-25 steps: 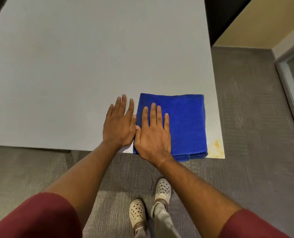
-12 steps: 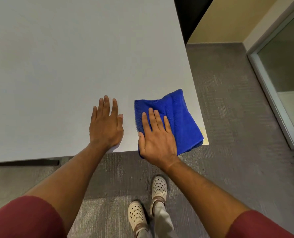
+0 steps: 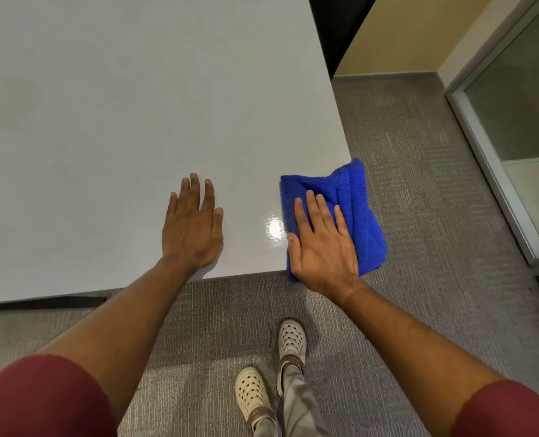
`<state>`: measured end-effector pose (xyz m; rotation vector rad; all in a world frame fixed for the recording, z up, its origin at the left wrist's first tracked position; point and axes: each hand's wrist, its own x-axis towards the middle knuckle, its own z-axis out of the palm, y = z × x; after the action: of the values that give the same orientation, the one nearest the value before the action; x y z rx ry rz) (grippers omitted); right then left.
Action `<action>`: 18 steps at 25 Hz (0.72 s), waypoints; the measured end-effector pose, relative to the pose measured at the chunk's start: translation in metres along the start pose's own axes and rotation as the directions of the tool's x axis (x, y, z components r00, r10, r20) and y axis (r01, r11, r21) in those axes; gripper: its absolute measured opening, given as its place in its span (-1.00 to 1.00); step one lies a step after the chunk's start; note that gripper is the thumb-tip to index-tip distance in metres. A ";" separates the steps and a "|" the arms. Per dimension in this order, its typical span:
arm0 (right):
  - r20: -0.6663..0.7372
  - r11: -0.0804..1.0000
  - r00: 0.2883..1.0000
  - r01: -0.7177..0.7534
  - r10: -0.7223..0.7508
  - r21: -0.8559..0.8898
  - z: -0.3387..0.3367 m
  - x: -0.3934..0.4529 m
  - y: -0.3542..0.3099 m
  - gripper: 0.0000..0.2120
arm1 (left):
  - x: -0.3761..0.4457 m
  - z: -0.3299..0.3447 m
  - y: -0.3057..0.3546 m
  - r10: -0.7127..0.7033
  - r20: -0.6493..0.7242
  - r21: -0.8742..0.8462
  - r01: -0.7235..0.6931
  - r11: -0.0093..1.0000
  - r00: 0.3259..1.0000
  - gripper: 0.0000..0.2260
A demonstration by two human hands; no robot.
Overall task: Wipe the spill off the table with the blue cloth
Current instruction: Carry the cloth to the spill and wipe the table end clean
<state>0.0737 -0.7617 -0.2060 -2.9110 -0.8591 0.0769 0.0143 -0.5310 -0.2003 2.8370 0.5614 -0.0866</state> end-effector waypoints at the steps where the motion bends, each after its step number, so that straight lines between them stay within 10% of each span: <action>1: 0.005 1.000 1.000 -0.011 0.011 -0.004 -0.001 0.000 0.004 -0.38 | 0.000 0.000 0.002 0.013 0.001 -0.003 -0.013 1.000 1.000 -0.47; 18: 0.092 0.958 0.969 -0.241 0.228 0.158 -0.014 0.043 0.052 -0.39 | 0.000 0.002 0.007 0.012 -0.034 0.005 -0.012 1.000 0.999 -0.47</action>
<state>0.1386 -0.7832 -0.1989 -2.8490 -0.4841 0.2630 0.0173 -0.5381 -0.2002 2.8508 0.5519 -0.0380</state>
